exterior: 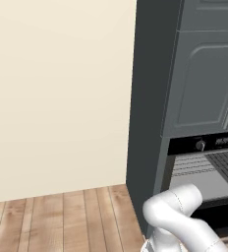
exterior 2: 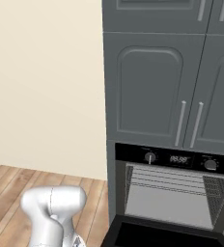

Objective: Take the fish from the oven and place it on the plate on the counter.

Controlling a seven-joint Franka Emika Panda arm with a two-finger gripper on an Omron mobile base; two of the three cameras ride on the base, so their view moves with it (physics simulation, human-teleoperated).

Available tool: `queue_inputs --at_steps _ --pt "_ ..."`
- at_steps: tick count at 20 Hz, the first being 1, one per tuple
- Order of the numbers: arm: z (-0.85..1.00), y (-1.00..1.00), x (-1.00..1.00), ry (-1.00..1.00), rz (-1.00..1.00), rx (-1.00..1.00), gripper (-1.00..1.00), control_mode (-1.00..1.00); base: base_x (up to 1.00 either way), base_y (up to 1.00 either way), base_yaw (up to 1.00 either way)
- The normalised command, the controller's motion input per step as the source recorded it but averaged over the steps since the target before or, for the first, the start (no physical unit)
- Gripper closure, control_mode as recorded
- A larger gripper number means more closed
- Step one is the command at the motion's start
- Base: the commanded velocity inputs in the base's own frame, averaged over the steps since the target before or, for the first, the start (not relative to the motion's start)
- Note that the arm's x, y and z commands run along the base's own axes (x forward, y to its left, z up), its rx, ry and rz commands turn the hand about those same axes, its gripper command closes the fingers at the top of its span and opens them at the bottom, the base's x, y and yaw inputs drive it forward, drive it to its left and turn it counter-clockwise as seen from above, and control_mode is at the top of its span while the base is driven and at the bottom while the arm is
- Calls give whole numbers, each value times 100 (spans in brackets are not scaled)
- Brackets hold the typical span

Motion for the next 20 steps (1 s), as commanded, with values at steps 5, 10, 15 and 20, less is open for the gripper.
queue_inputs --at_steps 5,10,15,20 --pt "6 2 -11 0 -1 -1 -100 -100 0 0 0" --pt "58 0 -29 -5 0 -1 -100 -100 0 0 0" --pt "100 -2 -35 -11 0 0 -100 -100 0 0 0" --pt "100 0 -44 -20 0 1 -100 -100 0 0 0"
